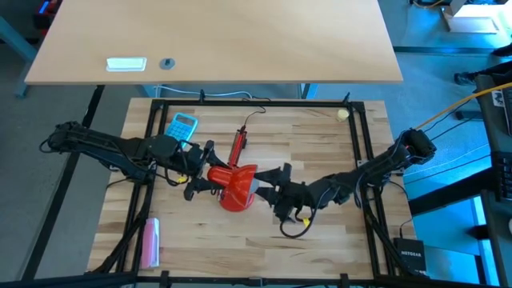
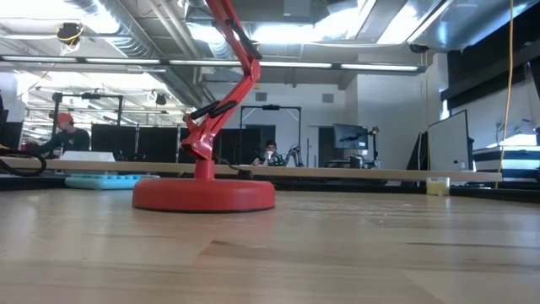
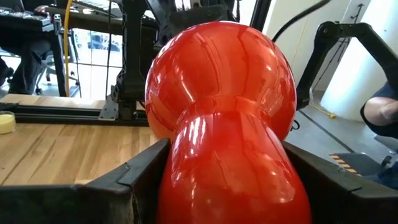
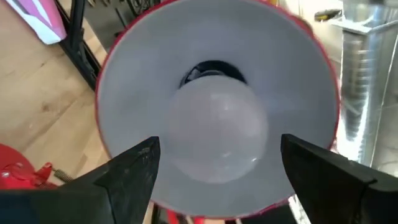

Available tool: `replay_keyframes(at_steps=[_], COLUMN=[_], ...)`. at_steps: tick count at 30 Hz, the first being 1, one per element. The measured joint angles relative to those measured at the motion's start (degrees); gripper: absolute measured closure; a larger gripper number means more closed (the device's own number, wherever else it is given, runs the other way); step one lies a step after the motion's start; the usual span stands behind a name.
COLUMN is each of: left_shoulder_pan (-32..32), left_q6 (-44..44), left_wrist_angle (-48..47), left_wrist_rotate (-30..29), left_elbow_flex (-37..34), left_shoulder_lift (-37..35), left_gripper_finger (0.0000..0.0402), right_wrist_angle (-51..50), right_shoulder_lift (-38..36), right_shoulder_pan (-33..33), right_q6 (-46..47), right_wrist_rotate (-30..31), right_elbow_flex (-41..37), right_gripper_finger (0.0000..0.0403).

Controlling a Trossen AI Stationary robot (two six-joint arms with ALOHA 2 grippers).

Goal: Screw lightbulb
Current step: Remove the lightbulb from the lamp

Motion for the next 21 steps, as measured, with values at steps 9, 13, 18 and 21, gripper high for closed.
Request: replay_keyframes(at_steps=[9,13,18,21], left_shoulder_pan=[0.0,-0.02,0.0,-0.01], left_q6=[0.37,0.48,0.5,0.57], left_wrist_angle=[0.15,0.13,0.15,0.2], left_wrist_rotate=[0.01,0.0,-0.02,0.04], left_elbow_flex=[-0.02,-0.02,-0.02,-0.02], left_shoulder_lift=[-0.02,-0.02,-0.02,-0.02], left_gripper_finger=[0.0149,0.0149,0.0149,0.0149], right_wrist_angle=[3.77,6.35,6.48,6.91], right_shoulder_lift=[2.29,2.92,2.94,2.94], right_shoulder_pan=[-2.07,-2.65,-3.26,-3.18], right_q6=[-7.49,-10.0,-9.98,-9.79], right_wrist_rotate=[-4.46,-5.58,-6.14,-7.52], right_elbow_flex=[0.02,0.02,0.02,0.02], right_gripper_finger=[0.0072,0.0072,0.0084,0.0112])
